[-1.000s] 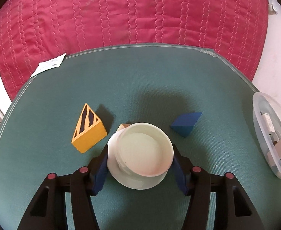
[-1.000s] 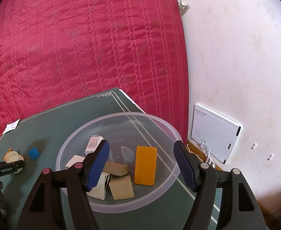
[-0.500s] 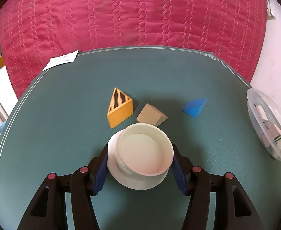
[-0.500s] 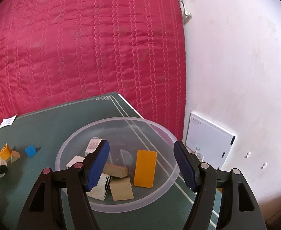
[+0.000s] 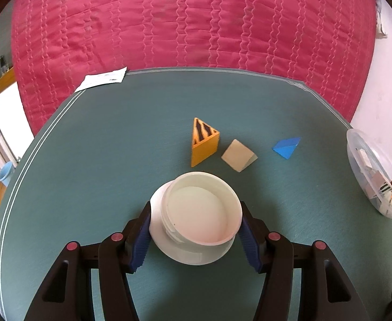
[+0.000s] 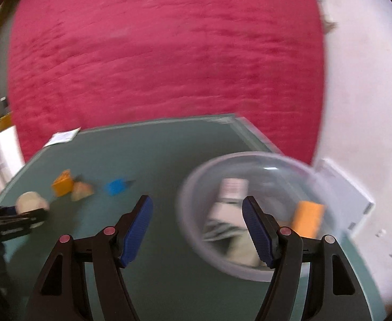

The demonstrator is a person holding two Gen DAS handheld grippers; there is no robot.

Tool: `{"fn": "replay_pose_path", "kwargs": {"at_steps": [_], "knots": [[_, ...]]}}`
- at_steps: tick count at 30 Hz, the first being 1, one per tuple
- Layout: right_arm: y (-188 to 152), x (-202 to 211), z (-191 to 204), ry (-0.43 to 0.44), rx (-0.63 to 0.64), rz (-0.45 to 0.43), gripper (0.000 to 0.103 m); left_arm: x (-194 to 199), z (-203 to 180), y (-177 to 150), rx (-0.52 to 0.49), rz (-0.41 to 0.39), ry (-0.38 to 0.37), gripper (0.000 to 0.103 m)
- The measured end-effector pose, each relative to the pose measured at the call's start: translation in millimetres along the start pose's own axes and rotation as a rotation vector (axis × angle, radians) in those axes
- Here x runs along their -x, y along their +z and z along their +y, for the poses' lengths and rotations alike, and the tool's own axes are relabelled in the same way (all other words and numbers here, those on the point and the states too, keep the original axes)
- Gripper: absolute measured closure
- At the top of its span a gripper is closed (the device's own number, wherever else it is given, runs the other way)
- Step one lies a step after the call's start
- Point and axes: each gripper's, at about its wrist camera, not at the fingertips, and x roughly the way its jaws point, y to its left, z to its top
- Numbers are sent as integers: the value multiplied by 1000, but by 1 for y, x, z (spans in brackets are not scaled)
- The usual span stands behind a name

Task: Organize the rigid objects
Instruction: 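Lift the white cup with the left tool while right tool moves over the table, then close the right tool on the beige pink-topped cube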

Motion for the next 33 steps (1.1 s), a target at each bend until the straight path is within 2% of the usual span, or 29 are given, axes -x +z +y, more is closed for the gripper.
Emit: {"fn": "replay_pose_path", "kwargs": {"at_steps": [5,8,15,23,33], "knots": [[-1,-31,44,191,53,147,33,5,8,-6,23,0,-8,42],[-5,-49,68,231,88,199,33,9,11,-7,23,-9,-12,42],[-5,-87,96,255,119,294,33,16,18,-8,40,-23,-30,42],[-5,-104,128,301,140,325,33,22,28,-5,69,-28,-33,42],[8,-144,161,215,136,334,33,19,42,-6,115,-16,-21,42]]}}
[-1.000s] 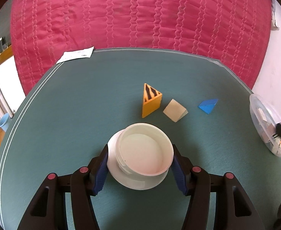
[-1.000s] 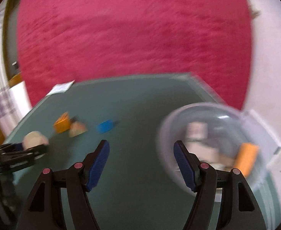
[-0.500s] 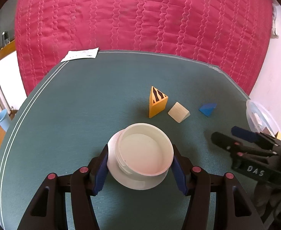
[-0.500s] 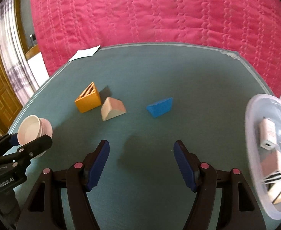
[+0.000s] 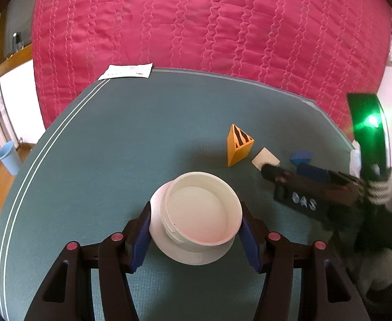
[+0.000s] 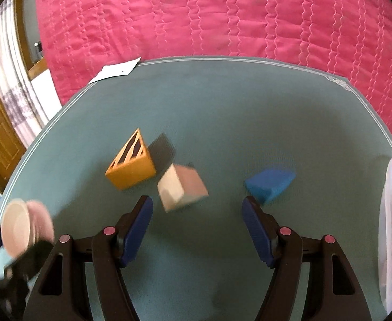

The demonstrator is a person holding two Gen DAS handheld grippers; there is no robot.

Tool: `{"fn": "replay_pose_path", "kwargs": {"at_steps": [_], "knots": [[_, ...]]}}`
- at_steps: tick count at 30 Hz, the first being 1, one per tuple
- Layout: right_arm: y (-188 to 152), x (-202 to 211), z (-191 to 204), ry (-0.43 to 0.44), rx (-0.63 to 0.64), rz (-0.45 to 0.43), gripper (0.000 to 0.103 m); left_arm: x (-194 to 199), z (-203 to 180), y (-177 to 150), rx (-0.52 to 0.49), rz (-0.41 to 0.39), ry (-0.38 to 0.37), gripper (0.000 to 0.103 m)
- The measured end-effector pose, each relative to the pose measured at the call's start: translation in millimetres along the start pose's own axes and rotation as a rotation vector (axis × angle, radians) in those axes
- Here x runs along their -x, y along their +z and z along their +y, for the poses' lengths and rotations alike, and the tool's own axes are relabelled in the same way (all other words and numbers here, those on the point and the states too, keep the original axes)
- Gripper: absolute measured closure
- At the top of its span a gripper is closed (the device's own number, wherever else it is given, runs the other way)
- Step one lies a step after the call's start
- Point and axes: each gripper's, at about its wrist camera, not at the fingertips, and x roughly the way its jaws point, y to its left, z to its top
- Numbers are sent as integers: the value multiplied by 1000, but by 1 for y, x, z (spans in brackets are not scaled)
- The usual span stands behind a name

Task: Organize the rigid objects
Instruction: 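Close the right tool on the beige pink-topped cube, then lift the beige cube with the right tool toward the bowl while left tool holds the cup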

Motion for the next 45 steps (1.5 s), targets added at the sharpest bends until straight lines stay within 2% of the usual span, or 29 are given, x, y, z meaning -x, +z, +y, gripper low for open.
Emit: {"fn": "replay_pose_path", "kwargs": {"at_steps": [9,20,25,27,32,37,45], "knots": [[21,-24,10,-84,-16,6,33,0,-1,-1,-1,2,-18,42],[-4,-1,-5,-154,34,5,33,1,1,-2,7,9,-31,42],[-16,13,-21,-141,19,7,33,2,0,-2,3,7,-37,42],[-17,15,-25,-92,11,4,33,2,0,-2,3,5,-38,42],[-13,12,-13,-21,101,-2,33,2,1,-2,3,5,-39,42],[-1,-2,-3,-3,167,12,39,1,2,-2,3,8,-39,42],[0,-3,-1,15,189,5,69,-1,2,-2,9,15,-36,42]]}}
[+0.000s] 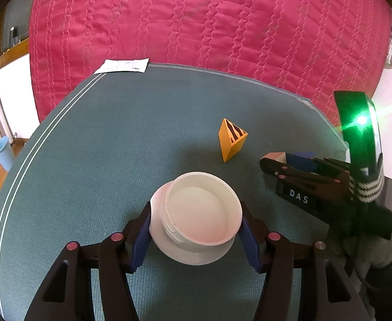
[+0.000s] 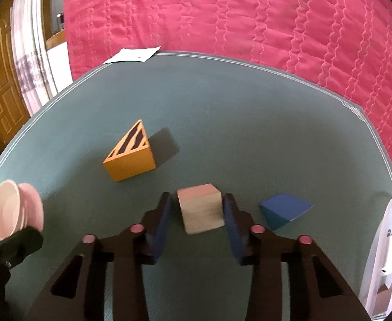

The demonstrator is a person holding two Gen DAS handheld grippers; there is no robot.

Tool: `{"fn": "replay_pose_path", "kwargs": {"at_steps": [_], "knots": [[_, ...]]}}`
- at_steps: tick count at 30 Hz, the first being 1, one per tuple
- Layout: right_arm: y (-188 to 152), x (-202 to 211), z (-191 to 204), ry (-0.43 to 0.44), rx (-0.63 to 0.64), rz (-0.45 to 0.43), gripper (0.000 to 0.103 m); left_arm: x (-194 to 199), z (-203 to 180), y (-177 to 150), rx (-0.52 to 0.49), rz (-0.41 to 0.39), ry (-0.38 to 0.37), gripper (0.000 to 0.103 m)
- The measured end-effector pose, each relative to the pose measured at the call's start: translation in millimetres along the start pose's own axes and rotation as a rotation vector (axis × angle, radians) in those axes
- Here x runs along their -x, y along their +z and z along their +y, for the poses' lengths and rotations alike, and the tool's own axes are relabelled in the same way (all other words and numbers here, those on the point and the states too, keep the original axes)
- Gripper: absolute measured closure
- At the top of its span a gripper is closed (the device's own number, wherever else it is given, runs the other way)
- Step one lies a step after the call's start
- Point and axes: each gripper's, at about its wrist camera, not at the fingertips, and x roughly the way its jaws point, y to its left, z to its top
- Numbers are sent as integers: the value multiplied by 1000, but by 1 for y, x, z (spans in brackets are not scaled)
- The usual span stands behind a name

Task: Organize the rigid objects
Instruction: 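Lift the beige cube with the right tool toward the bowl while left tool holds the cup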

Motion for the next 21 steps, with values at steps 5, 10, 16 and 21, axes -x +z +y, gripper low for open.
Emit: {"fn": "replay_pose_path", "kwargs": {"at_steps": [5,10,16,21], "knots": [[-7,7,0,12,-8,-2,73,1,-1,0,-1,-3,2,42],[-21,21,-5,34,-63,-4,73,0,-1,0,-1,-4,4,42],[-51,47,-13,57,-131,-9,73,0,-1,0,-5,-5,2,42],[-67,64,-22,56,-182,-18,73,-1,-4,-1,-19,-8,-3,42]]}}
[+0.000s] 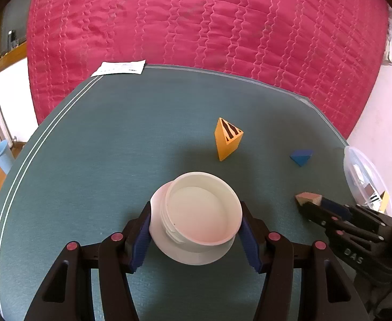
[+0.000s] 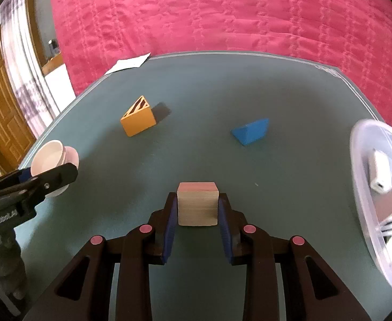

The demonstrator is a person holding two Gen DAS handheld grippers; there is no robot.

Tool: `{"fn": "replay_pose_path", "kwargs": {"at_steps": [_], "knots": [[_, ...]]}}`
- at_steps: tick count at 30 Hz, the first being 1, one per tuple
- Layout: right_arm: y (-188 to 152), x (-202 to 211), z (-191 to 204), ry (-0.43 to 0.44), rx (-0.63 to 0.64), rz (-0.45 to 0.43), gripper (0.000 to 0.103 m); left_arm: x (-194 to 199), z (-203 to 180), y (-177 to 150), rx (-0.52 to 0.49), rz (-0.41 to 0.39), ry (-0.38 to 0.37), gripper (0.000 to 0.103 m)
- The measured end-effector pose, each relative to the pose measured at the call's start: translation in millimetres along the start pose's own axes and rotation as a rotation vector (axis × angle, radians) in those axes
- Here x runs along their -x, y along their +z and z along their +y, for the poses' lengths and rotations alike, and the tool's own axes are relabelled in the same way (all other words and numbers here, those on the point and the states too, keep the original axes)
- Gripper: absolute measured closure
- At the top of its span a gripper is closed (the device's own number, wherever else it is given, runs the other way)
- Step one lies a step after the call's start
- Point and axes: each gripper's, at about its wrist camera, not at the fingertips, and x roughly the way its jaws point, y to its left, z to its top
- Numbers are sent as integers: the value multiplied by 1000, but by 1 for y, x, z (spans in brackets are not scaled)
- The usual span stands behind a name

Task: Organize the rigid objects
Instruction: 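Lift the beige cube with the right tool toward the bowl while left tool holds the cup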

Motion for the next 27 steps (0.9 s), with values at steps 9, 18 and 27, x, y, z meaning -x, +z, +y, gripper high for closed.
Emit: {"fn": "replay_pose_path", "kwargs": {"at_steps": [9,18,27], "knots": [[-14,25,-21,-6,-84,-32,73,-1,-5,-1,-20,-3,-3,42],[-17,47,-47,-42,-163,-82,73,-3,-12,-4,-45,2,6,42],[-18,85,-93,-125,-275,-184,73,-7,-20,-6,-73,14,23,42]]}}
